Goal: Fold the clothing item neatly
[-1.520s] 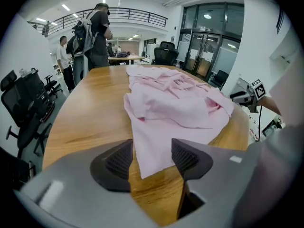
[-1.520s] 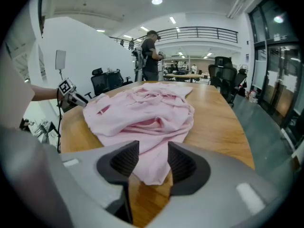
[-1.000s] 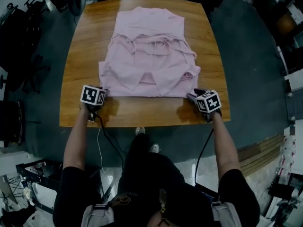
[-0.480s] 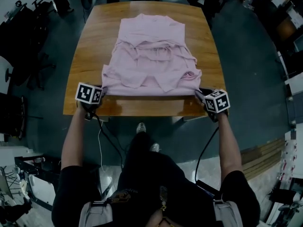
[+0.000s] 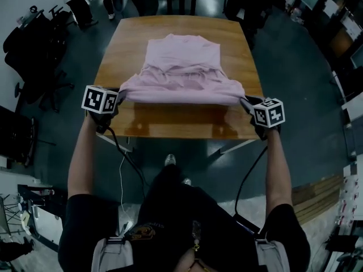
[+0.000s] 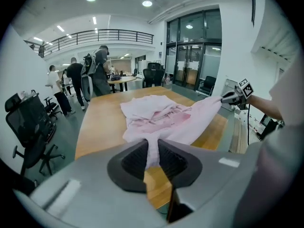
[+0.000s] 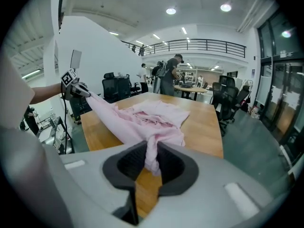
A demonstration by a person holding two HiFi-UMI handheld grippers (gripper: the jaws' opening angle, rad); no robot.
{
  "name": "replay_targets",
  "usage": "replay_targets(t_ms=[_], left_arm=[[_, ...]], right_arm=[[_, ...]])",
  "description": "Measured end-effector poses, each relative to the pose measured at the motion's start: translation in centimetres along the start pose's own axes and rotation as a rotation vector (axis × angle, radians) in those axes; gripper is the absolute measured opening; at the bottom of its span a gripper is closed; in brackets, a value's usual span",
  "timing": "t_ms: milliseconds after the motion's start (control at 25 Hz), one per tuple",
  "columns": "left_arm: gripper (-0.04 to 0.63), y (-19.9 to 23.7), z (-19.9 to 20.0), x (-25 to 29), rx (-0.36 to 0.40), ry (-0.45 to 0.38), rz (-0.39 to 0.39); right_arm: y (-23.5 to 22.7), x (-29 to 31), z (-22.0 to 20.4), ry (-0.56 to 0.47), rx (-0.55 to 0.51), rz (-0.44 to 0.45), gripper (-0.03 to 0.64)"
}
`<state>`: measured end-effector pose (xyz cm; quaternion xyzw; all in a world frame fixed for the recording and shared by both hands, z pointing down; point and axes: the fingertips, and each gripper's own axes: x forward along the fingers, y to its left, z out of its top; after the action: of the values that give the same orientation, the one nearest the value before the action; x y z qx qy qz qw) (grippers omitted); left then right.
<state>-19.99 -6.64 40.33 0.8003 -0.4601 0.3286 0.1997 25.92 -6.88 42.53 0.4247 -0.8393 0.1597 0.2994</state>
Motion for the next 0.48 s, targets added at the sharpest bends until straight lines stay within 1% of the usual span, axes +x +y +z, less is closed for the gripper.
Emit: replay_targets(t_ms=[80,200,360,480], left_arm=[[0.063,0.2,0.4,-0.9,0.009,-0.002,0.005],[0.063,0.1,0.2,-0.9,-0.008,0.008,-0.001],[0.063,0.5,0.1,0.7,-0.015,0.032,-0.008],[0.063,1.6,1.0,2.3,-0.022,0.042,-0.019]], right_arm=[[0.3,-0.6,0.6,-0.004,0.002,0.005,0.066],[0.3,-0.6,0.6,0.025,0.007,0.024,0.057],[-0.1,1.0,0.3,0.061,0.029,0.042,0.054],[-1.3,2.5,0.9,0.078,0.049,0.048,0.052]])
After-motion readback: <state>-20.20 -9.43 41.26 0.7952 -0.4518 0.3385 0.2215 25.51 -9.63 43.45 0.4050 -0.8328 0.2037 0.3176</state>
